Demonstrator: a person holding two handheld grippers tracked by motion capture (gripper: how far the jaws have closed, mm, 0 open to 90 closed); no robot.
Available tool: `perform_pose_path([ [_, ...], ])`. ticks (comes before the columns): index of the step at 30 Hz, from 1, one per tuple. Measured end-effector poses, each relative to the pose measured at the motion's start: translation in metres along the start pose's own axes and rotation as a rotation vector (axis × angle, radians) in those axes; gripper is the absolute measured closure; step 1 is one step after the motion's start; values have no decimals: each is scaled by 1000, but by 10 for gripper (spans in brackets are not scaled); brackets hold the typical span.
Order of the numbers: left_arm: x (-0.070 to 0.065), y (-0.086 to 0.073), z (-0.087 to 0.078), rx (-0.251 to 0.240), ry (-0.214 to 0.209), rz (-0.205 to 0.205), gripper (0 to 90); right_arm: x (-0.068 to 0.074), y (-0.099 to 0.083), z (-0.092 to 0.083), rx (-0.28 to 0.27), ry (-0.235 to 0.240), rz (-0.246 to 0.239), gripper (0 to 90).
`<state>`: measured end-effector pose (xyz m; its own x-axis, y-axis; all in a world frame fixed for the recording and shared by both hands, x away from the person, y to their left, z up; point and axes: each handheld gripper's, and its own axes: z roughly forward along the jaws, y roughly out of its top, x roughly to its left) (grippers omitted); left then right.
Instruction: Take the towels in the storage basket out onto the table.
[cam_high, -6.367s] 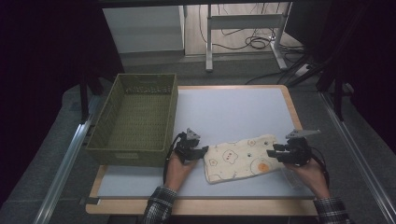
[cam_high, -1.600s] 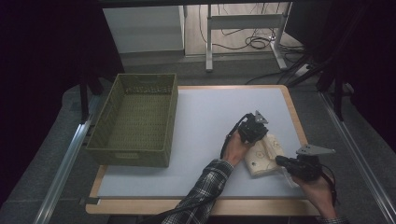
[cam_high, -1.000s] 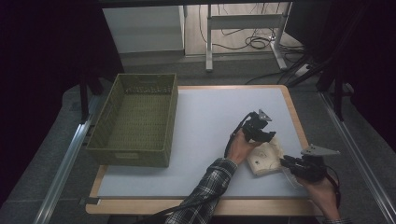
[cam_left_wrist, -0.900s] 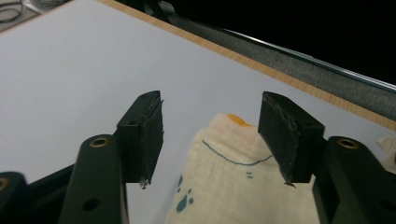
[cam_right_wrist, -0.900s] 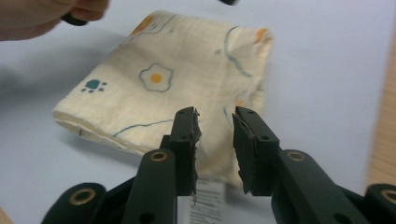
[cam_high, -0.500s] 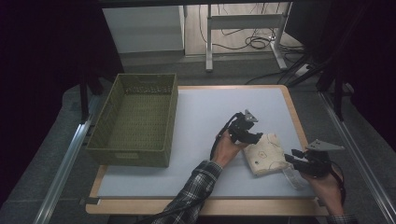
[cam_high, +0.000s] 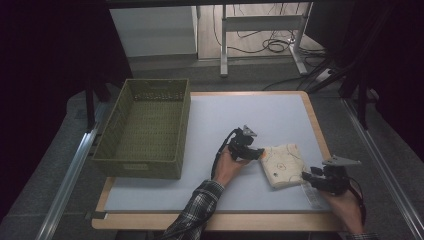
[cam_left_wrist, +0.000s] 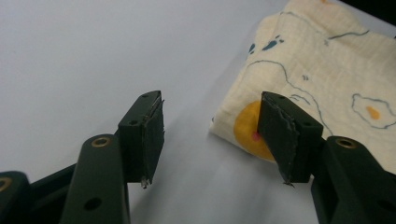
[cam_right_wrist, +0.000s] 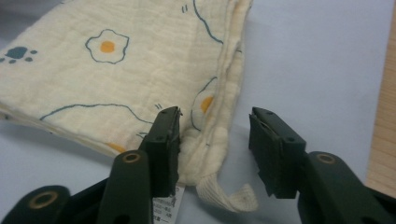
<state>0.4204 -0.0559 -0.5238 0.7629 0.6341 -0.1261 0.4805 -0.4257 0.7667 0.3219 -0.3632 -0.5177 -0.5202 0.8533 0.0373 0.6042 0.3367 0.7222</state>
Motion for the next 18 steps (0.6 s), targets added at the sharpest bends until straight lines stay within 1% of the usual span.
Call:
perform_pose_path([
  [1, -1, 0, 2, 0, 7, 0, 409, -1, 0, 0, 0, 3, 4, 552],
  [3, 0, 1, 3, -8, 4, -4, 409, -1, 0, 1, 0, 10, 9, 562],
  [4, -1, 2, 5, -6, 5, -13, 411, -1, 0, 1, 2, 13, 14, 567],
  [7, -2, 3, 11, 30, 30, 5, 416, -1, 1, 1, 12, 15, 19, 602],
  [9, -2, 2, 16, 54, 31, 14, 426, -1, 2, 1, 16, 25, 24, 644],
  [10, -2, 1, 16, 41, 30, 12, 427, -1, 2, 1, 19, 33, 29, 666],
  [11, -2, 1, 16, 39, 30, 8, 433, -1, 2, 1, 22, 37, 38, 688],
  [12, -2, 0, 17, 39, 30, 8, 439, -1, 2, 1, 21, 51, 45, 720],
  [13, -1, 1, 16, 49, 26, 5, 442, -2, 2, 1, 22, 68, 61, 750],
  [15, -2, 1, 16, 53, 23, -4, 461, -4, 1, 2, 18, 97, 92, 788],
  [16, -2, 2, 15, 55, 19, -6, 486, -6, 0, 2, 16, 114, 105, 808],
  [18, -3, 1, 15, 53, 12, -13, 529, -6, -1, 2, 9, 122, 121, 821],
])
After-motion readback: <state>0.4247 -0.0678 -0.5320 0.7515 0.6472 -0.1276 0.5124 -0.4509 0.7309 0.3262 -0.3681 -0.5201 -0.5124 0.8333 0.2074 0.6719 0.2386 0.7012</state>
